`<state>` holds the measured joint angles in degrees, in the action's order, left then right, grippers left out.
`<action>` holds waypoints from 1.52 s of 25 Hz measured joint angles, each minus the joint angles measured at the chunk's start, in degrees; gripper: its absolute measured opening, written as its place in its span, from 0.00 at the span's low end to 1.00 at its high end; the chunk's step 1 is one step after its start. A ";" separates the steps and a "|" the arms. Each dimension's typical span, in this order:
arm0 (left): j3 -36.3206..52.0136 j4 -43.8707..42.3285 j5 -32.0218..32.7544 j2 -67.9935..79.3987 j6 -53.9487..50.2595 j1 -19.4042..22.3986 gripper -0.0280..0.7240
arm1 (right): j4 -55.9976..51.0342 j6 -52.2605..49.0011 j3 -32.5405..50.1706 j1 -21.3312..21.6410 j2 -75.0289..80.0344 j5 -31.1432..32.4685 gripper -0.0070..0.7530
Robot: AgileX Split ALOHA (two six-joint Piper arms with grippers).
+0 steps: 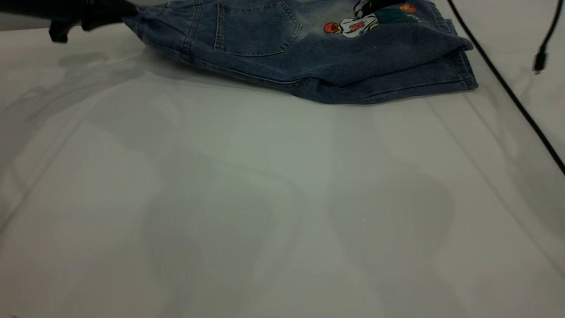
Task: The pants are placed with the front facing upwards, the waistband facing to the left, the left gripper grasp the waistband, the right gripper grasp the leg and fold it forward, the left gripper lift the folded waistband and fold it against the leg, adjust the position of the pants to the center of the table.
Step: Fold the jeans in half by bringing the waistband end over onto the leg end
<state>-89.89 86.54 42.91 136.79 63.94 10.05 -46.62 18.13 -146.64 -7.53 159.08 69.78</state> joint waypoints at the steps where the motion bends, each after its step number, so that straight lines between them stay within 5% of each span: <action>1: 0.00 -0.32 0.57 -0.51 -0.06 0.00 0.13 | -1.31 0.73 0.00 -0.07 0.27 0.05 0.69; 12: 0.00 -4.27 9.44 -3.32 -0.03 -3.23 0.13 | -9.00 6.50 -0.04 -5.83 1.57 -1.51 0.69; 22: 0.00 -11.87 6.54 -11.44 -1.22 -7.59 0.13 | 1.88 1.40 -0.04 -6.32 4.93 -3.06 0.69; 38: -6.19 -28.09 3.72 -16.48 -10.96 -15.06 0.13 | -8.01 5.06 -0.05 -13.78 7.35 -1.76 0.69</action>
<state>-96.08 58.45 46.63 120.31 52.98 -5.01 -54.63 23.19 -146.69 -21.32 166.43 68.03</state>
